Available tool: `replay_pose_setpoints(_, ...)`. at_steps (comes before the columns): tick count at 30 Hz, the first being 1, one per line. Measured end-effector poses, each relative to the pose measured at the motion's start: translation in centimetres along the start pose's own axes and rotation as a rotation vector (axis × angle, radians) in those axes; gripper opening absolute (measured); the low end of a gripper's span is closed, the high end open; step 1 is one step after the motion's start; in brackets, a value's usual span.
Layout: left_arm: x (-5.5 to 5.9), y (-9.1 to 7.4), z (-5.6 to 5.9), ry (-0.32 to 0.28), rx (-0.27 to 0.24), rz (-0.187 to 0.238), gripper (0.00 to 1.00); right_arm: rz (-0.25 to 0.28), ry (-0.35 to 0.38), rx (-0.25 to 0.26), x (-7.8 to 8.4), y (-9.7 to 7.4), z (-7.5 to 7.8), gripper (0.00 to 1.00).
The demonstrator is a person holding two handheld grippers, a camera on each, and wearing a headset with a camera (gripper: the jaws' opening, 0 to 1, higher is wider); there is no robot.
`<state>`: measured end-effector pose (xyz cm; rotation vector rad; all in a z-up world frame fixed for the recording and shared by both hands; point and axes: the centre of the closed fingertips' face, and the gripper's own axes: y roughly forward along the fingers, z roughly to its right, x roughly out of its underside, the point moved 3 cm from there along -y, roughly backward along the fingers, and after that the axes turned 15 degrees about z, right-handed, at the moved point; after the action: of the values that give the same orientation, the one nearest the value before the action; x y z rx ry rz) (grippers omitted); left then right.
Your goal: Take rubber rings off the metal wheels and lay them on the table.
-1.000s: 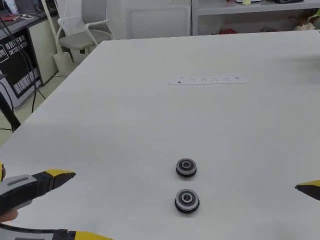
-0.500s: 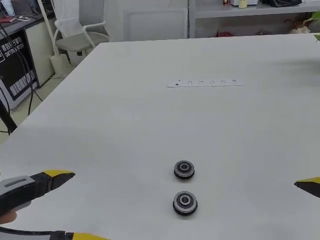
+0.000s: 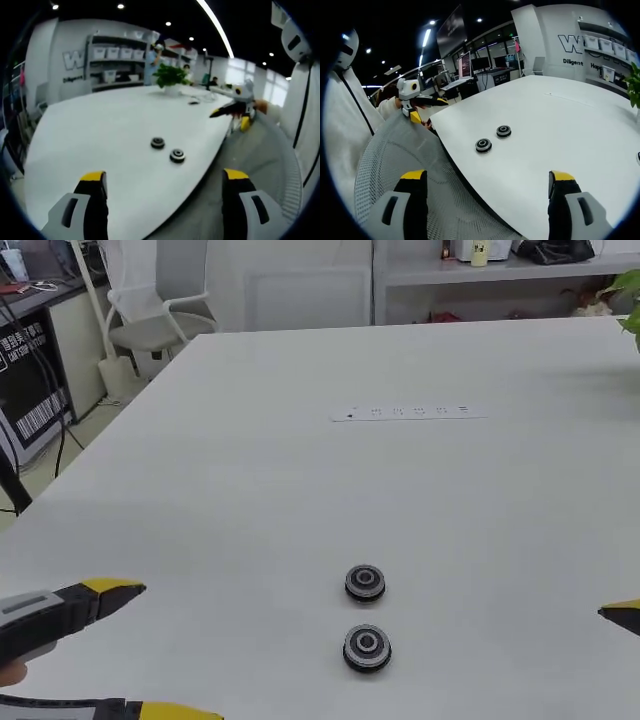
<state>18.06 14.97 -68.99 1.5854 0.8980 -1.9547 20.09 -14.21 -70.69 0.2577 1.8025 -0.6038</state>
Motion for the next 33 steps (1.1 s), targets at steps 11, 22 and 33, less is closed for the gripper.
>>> replay_pose_setpoints(11, -0.2, 0.2, 0.2, 0.008, 0.011, -0.009, 0.98, 0.006, 0.005, 0.006, 0.0, 0.1, 0.1, 0.97)
replay_pose_setpoints(22, -0.1, 0.6, -0.3, 0.005, 0.021, -0.010, 0.97, 0.009, 0.017, 0.008, -0.1, 0.2, 0.5, 0.96)
replay_pose_setpoints(33, -1.6, 1.2, -0.2, 0.028, 0.034, 0.009, 0.96, 0.034, 0.000, 0.001, -1.7, 0.9, 1.2, 0.96)
